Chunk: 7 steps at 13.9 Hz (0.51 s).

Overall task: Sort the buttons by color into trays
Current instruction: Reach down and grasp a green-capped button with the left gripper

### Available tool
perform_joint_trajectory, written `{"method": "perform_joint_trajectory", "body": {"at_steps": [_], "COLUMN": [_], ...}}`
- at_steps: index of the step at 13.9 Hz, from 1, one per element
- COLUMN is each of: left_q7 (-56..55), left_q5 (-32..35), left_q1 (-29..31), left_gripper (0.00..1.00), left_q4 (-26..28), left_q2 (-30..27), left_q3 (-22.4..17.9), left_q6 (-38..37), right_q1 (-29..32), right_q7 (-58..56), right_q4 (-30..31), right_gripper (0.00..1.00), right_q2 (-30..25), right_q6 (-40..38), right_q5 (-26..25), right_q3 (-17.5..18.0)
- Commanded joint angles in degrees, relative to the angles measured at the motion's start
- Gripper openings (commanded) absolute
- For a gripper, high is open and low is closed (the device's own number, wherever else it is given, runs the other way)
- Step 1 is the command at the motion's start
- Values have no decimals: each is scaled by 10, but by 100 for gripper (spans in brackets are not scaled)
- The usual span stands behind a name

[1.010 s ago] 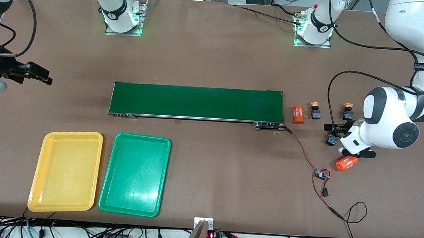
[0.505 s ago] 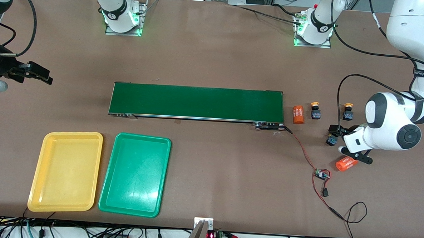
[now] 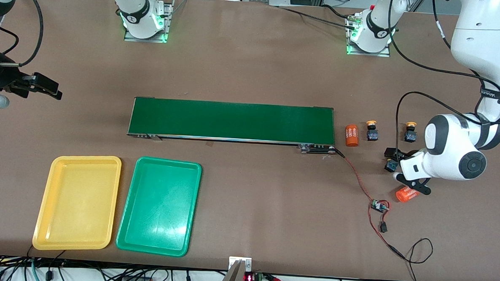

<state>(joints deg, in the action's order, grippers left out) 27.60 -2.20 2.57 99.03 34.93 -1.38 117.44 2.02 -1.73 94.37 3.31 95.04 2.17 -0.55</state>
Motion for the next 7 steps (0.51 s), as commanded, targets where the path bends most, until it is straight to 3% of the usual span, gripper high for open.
{"method": "perform_joint_trajectory", "body": {"at_steps": [1,7], "left_q7": [14,14], "left_q5": [4,0], "left_q1": [12,13], "left_gripper": [100,100], "left_q4": [0,6], "left_q2": [8,15], "left_q3": [5,5], "left_q6": [10,33], "right_q1": [2,2], "right_q7": [-10,-10], "right_q4": [6,6], "right_gripper": [100,100], "right_q2": [-7,-7], "right_q6": [-3,-3], "right_q5": [-2,-2], "right_q3": [0,0]}}
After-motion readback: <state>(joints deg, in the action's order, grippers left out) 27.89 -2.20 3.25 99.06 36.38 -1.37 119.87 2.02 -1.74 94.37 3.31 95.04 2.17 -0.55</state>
